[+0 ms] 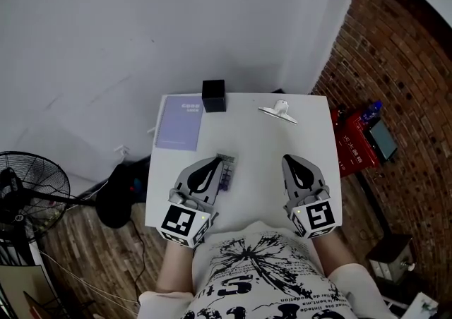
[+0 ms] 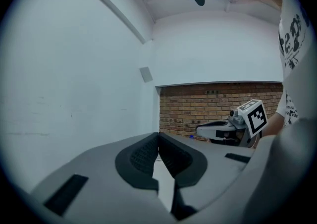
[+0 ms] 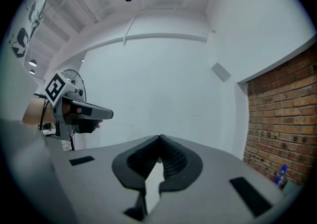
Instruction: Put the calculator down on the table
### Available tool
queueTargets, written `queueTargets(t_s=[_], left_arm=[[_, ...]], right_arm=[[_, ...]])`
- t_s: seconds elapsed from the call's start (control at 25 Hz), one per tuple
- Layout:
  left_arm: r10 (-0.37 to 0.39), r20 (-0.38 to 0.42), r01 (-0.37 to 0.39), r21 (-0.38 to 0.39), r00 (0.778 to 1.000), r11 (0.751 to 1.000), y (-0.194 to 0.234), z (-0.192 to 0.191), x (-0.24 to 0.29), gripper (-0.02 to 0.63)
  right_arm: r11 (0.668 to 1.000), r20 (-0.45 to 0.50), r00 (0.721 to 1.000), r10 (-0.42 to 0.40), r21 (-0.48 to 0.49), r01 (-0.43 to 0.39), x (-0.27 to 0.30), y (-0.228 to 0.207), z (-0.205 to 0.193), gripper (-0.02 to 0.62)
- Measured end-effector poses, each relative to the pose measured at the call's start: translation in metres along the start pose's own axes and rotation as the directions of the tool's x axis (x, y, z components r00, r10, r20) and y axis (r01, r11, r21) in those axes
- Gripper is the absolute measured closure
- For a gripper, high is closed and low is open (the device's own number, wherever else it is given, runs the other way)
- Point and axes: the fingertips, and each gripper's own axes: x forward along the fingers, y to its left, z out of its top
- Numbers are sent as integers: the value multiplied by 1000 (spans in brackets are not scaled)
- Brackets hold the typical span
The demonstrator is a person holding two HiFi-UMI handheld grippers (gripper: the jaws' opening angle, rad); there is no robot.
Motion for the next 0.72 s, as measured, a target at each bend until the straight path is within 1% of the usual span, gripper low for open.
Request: queueTargets(t_s=[0.44,0.72], left_arm=[[7,1,-7,-15,1000,1000,10,-3,-5,592],[12,-12,-12,-20,1000,1000,13,-6,-1,592]], right_arm=[[1000,-20,1000,6,1,-6,5,7,-4,583],[999,-7,999,36,22,-36,8,11,-6,583]])
